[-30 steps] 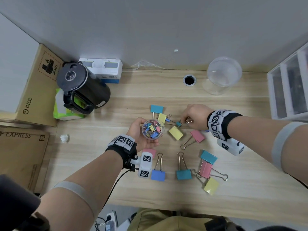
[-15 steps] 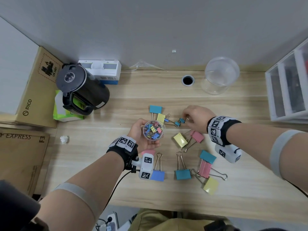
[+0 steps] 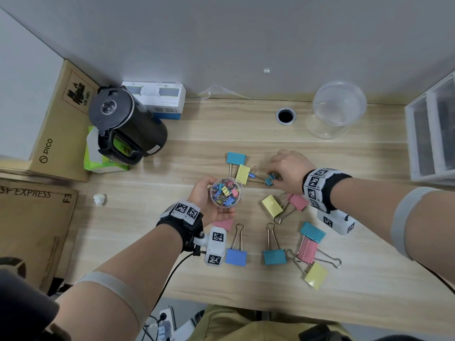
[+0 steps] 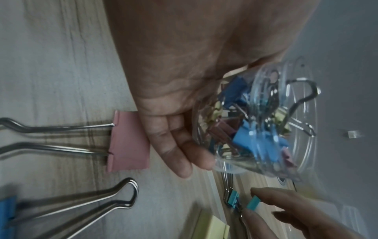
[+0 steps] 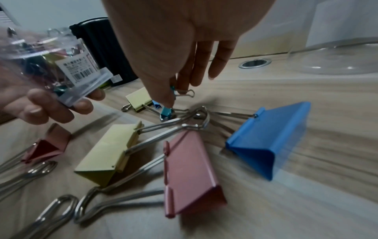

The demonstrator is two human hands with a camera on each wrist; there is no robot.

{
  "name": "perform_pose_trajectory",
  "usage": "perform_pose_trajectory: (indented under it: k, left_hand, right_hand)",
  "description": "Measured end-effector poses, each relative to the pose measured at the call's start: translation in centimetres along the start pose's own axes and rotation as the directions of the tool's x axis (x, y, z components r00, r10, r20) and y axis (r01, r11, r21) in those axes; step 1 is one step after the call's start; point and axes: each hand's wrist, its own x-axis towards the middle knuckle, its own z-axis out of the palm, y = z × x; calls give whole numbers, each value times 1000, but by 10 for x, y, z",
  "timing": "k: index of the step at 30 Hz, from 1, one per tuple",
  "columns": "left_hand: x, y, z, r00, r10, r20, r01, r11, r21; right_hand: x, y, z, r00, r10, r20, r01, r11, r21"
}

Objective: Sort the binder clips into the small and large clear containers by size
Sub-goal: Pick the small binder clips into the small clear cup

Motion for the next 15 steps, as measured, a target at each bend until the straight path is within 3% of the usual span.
perform_pose_trajectory:
  k: [7,15]
  left_hand:
    - [3,1,-1,1000,0,5,0,1000,-2]
    - [5,4,-6,1000,2,3,-2,1000,-1]
  right_hand:
    - [8,-12,5,992,-19,125,27,998,-60]
    - [12,-10,0,993,21,113,-18,1000,-24]
